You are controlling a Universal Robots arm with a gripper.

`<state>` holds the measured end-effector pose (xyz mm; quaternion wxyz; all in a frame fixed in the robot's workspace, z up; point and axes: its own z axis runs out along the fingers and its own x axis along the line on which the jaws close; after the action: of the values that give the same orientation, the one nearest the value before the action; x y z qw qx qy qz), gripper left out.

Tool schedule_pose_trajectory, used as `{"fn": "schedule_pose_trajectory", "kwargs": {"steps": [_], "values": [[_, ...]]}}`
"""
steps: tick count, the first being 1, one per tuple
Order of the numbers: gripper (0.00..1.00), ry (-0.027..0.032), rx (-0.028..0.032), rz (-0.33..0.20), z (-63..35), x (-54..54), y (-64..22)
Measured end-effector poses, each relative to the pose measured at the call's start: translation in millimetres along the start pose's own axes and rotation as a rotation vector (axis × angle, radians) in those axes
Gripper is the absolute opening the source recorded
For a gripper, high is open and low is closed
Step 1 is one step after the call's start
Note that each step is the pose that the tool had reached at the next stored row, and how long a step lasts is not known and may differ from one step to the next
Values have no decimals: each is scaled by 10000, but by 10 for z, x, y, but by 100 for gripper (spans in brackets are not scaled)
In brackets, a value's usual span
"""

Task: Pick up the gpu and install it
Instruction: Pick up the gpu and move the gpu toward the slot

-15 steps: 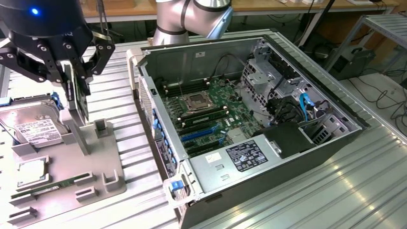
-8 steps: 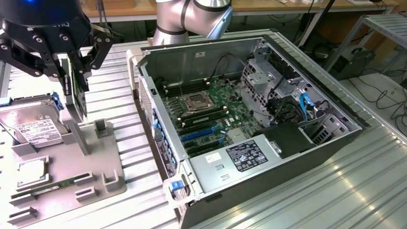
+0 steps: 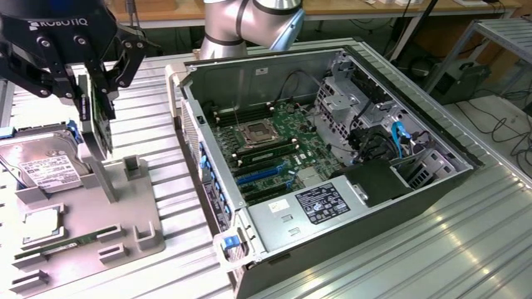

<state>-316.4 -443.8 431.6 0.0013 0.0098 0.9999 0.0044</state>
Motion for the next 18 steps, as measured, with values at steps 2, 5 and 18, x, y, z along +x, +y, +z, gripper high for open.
{"fn": "schedule_pose_trajectory", "kwargs": {"steps": [2, 5, 18], "values": [[28, 1, 1, 0, -1, 0, 0], [28, 2, 2, 1, -2, -1, 1], [28, 1, 1, 1, -1, -115, 2]]}}
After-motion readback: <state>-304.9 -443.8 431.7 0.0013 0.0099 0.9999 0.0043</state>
